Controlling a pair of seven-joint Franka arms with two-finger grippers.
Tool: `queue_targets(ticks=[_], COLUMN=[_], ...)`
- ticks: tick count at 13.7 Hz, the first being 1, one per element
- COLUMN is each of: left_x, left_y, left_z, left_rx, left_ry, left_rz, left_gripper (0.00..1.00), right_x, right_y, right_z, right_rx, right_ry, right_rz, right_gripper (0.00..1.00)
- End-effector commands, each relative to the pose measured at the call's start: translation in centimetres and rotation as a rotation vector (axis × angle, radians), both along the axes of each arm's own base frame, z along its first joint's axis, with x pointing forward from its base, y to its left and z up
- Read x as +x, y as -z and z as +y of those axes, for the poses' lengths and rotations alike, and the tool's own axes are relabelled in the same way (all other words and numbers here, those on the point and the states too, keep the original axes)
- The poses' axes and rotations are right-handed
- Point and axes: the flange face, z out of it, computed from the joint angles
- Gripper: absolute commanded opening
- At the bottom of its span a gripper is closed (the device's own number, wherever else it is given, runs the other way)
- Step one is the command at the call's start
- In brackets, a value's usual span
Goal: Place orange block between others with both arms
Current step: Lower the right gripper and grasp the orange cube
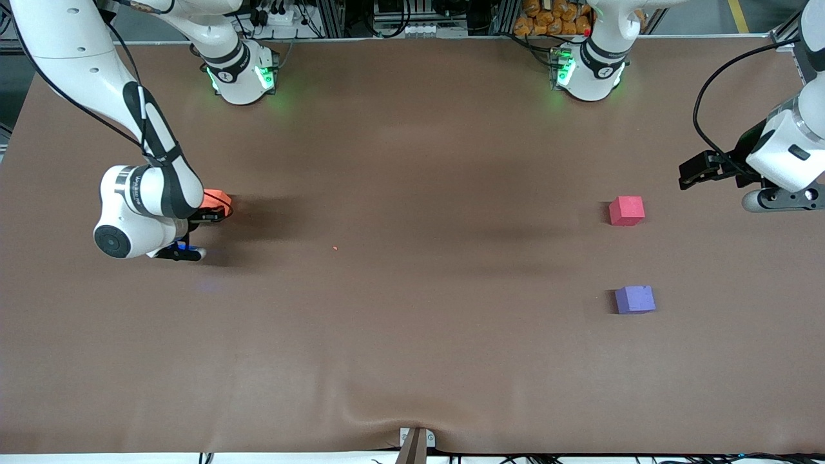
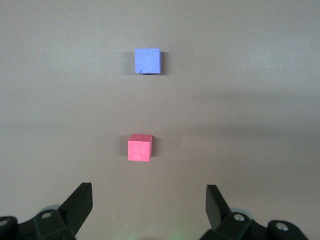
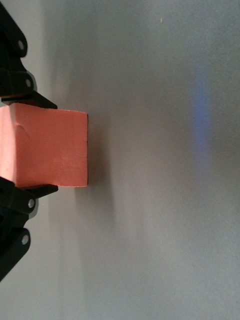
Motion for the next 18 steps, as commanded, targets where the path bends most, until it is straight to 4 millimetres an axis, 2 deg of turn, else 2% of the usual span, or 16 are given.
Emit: queue_targets(ticks=[1, 2, 4, 6, 7, 8, 11, 14, 17, 18], left_x=[0.0, 0.0, 0.0, 0.0, 0.0, 0.0, 0.0, 0.0, 0.0, 0.0], left_y=[-0.3, -0.3, -0.3, -0.3, -0.4, -0.4, -0.4, -0.4, -0.4, -0.4], left_z=[0.2, 0.2, 0.3, 0.2, 0.2, 0.1, 0.2, 0.1, 0.1, 0.2], left_rx=[0.014, 0.014, 0.015, 0.014, 0.014, 0.014, 0.014, 0.014, 0.013, 0.014], left_ry=[0.008, 0.008, 0.008, 0.009, 0.008, 0.011, 0.009, 0.012, 0.012, 0.011], left_rz=[-0.014, -0.013, -0.013, -0.013, -0.016, -0.016, -0.016, -0.016, -0.017, -0.016], left_gripper=[1.00, 1.00, 1.00, 1.00, 1.00, 1.00, 1.00, 1.00, 1.00, 1.00], right_x=[0.7, 1.8, 5.1, 8.6, 10.3, 11.5, 12.0, 11.7, 10.9, 10.5], right_y=[-1.5, -2.7, -6.8, -11.5, -13.0, -13.8, -12.6, -11.9, -9.9, -8.8], right_z=[0.6, 1.1, 4.4, 8.2, 10.3, 13.5, 23.6, 32.8, 39.8, 41.3], right_rx=[0.010, 0.012, 0.021, 0.041, 0.065, 0.104, 0.182, 0.210, 0.258, 0.267], right_ry=[0.009, 0.001, -0.056, -0.069, -0.054, -0.057, -0.084, -0.037, 0.018, 0.027], right_rz=[-0.032, -0.041, -0.063, -0.087, -0.109, -0.132, -0.137, -0.197, -0.338, -0.358], right_gripper=[0.00, 0.00, 0.00, 0.00, 0.00, 0.00, 0.00, 0.00, 0.00, 0.00])
